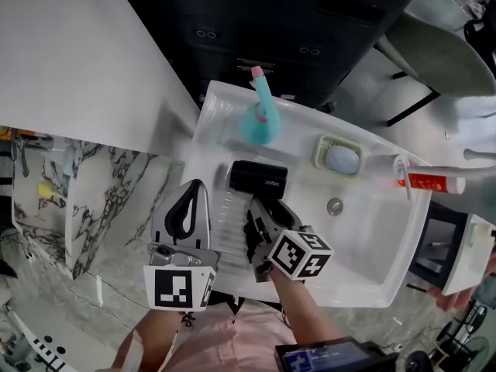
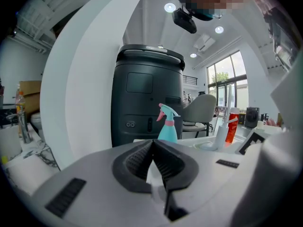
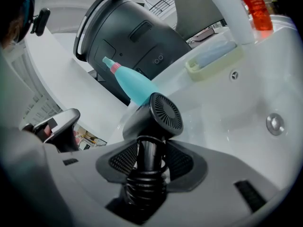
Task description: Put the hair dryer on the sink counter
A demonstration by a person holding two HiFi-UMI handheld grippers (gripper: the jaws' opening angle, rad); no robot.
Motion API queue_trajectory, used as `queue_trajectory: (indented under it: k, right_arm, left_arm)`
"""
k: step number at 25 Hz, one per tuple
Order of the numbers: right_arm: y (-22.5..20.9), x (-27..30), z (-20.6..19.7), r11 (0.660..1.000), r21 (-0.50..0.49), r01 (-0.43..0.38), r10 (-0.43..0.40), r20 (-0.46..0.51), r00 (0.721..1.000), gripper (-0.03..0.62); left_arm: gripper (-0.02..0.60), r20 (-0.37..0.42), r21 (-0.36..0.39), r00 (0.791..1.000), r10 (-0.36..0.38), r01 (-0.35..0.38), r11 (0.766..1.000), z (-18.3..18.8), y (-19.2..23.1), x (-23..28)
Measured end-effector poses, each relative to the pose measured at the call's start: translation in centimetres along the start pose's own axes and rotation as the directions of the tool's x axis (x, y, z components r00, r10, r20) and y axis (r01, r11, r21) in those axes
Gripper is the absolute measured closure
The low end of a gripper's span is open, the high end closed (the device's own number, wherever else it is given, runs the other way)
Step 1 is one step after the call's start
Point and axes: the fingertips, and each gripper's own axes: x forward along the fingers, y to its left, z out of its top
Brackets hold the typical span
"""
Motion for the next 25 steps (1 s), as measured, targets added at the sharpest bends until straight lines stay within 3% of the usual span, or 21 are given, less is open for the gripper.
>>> queue_trajectory:
  k: [9,17,25]
  right_arm:
    - [-0.3,1.0,-0.1,0.999,0.041,0.033,-0.030,-0.074,0.997,0.399]
    - [-0.2,1.6,-0.5,0.996,-0.067,0.062,-0.074,-0.191,0.979,0.384]
    - [-0.2,2.1,-1.1,0.991,-0.134,0.014,-0.060,-0.346,0.936,0.376]
  left_arm:
    - [0.572,-0.009,-0.009,1.000,0.009,-0.009,1.000,0.1,0.3,1.0]
    - [0.572,-0.010,-0.021,1.000,0.007,-0.007,1.000,0.2,0.5,1.5]
    - [0.572,-0.012,-0.043,1.000,-0.003,0.003,0.999,0.3,0.3,1.8]
